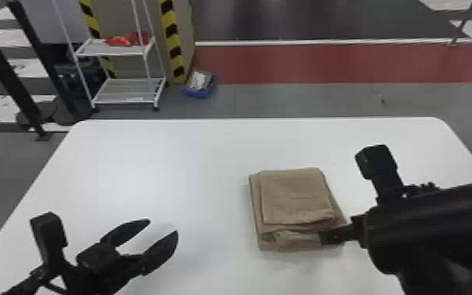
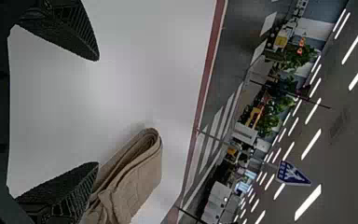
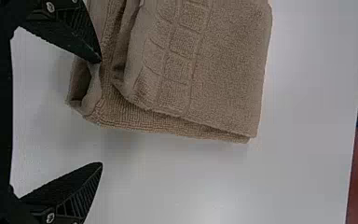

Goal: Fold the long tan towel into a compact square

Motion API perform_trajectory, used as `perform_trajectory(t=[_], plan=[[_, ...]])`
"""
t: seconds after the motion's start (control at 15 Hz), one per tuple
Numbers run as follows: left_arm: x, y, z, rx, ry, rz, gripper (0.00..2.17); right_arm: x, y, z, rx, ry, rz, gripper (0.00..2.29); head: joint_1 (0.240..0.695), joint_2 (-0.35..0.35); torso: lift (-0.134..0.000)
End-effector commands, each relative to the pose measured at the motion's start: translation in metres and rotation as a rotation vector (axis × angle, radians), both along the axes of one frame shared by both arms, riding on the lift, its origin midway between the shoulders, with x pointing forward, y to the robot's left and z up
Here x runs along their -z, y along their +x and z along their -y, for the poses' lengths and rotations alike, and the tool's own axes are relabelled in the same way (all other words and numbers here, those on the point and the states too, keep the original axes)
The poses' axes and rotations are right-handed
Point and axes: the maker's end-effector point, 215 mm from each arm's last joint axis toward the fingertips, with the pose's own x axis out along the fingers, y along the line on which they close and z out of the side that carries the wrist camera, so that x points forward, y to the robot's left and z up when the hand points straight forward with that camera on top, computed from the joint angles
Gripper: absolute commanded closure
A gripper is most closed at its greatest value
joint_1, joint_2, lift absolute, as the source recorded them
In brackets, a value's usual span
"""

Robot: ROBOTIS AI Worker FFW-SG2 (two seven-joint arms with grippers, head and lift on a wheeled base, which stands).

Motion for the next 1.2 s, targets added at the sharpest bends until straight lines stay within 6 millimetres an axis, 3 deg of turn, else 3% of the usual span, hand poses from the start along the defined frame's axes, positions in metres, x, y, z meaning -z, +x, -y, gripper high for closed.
perform_trajectory(t=[0.0,0.07,0.2,0.33,0.47,0.53,0.67,0.73,1.0,1.13], plan=[[-0.003,0.0,0.0,-0.002,0.001,0.006,0.08,-0.057,0.014,-0.003,0.006,0.072,0.135,0.09,0.695,0.068,-0.124],[-0.006,0.0,0.0,-0.002,0.002,0.01,0.08,-0.091,0.019,-0.004,0.003,0.094,0.218,0.09,0.695,0.068,-0.124],[-0.011,0.001,0.0,0.0,0.005,0.02,0.08,-0.128,0.013,0.001,0.025,0.133,0.317,0.09,0.695,0.073,-0.124],[-0.011,0.003,0.0,-0.007,0.0,0.023,0.08,-0.1,-0.017,0.01,0.043,0.16,0.312,0.09,0.695,0.066,-0.124],[-0.016,0.007,-0.003,-0.025,0.017,0.073,0.08,-0.104,-0.004,0.021,-0.025,0.05,0.562,0.09,0.695,0.05,-0.124],[-0.022,0.011,-0.006,-0.044,0.038,0.124,0.08,-0.102,-0.004,0.021,-0.027,0.078,0.619,0.09,0.695,0.029,-0.124],[-0.059,0.016,-0.01,-0.122,0.126,0.343,0.06,-0.11,-0.005,0.017,-0.05,0.115,0.764,0.09,0.695,0.04,-0.124],[-0.07,0.015,-0.014,-0.146,0.156,0.417,0.06,-0.128,-0.005,0.016,-0.066,0.085,0.879,0.09,0.695,0.051,-0.124],[-0.061,0.006,-0.029,-0.201,0.233,0.462,0.06,-0.14,-0.035,0.007,-0.096,0.066,1.051,0.09,0.695,0.07,-0.124],[-0.064,0.0,-0.041,-0.231,0.282,0.489,0.06,-0.126,-0.041,0.01,-0.081,0.066,1.045,0.09,0.695,0.097,-0.124]])
